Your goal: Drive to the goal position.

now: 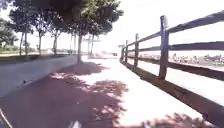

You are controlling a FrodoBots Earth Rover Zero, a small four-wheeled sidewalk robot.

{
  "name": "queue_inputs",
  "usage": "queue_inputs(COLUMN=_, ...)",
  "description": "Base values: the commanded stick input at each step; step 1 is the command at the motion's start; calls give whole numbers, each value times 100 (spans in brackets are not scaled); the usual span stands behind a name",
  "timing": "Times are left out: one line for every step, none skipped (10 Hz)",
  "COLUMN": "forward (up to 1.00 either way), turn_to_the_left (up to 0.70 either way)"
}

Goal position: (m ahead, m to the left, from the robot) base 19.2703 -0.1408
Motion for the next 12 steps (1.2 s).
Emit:
queue_inputs(forward=100, turn_to_the_left=0)
queue_inputs(forward=100, turn_to_the_left=0)
queue_inputs(forward=100, turn_to_the_left=0)
queue_inputs(forward=100, turn_to_the_left=0)
queue_inputs(forward=100, turn_to_the_left=3)
queue_inputs(forward=100, turn_to_the_left=20)
queue_inputs(forward=100, turn_to_the_left=0)
queue_inputs(forward=100, turn_to_the_left=0)
queue_inputs(forward=100, turn_to_the_left=0)
queue_inputs(forward=100, turn_to_the_left=0)
queue_inputs(forward=100, turn_to_the_left=0)
queue_inputs(forward=100, turn_to_the_left=0)
